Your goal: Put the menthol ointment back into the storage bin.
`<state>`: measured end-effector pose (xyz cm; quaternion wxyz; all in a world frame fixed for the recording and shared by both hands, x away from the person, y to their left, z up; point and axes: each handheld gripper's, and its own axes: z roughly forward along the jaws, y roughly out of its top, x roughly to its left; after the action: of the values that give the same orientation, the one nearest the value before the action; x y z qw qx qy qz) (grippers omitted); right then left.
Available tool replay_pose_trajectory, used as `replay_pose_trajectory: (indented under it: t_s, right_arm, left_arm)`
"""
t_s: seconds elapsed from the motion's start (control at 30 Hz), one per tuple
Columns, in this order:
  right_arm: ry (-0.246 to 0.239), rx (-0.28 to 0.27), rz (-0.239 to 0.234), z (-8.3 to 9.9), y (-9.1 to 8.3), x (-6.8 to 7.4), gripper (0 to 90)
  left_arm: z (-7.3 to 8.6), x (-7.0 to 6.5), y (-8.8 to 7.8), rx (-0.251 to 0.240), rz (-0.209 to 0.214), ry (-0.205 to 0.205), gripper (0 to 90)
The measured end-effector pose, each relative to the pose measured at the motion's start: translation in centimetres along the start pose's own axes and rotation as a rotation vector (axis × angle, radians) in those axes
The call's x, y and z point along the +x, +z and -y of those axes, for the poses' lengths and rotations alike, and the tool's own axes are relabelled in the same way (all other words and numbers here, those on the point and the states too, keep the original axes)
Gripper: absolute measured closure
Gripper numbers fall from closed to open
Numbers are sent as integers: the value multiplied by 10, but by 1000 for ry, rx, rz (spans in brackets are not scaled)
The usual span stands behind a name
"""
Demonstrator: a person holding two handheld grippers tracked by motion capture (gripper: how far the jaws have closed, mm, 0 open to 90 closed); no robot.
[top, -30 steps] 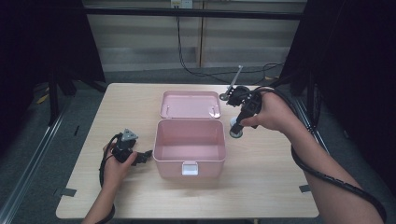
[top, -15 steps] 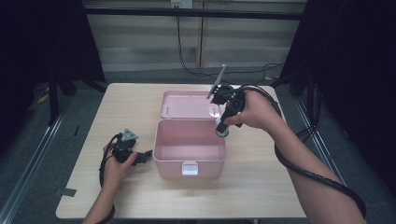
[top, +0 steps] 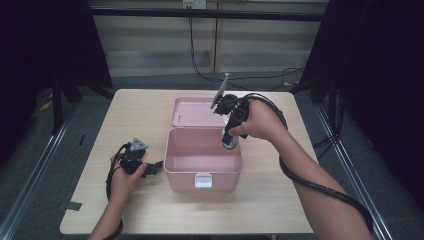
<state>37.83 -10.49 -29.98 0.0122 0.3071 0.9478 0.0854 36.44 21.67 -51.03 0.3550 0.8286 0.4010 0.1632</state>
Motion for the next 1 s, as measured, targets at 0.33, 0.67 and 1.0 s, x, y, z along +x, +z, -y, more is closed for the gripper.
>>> replay_pose_trajectory:
  t_s: [0.33,0.67,1.0]
  right_arm:
    - [39,17,1,-5,14,1,507]
    - [107,20,-18,-8,28,-2,508]
    - [134,26,-2,-16,42,0,508]
  left_arm:
    - [0,0,0,0,0,0,124]
    - [0,0,0,0,0,0,124]
    - [0,0,0,0,0,0,125]
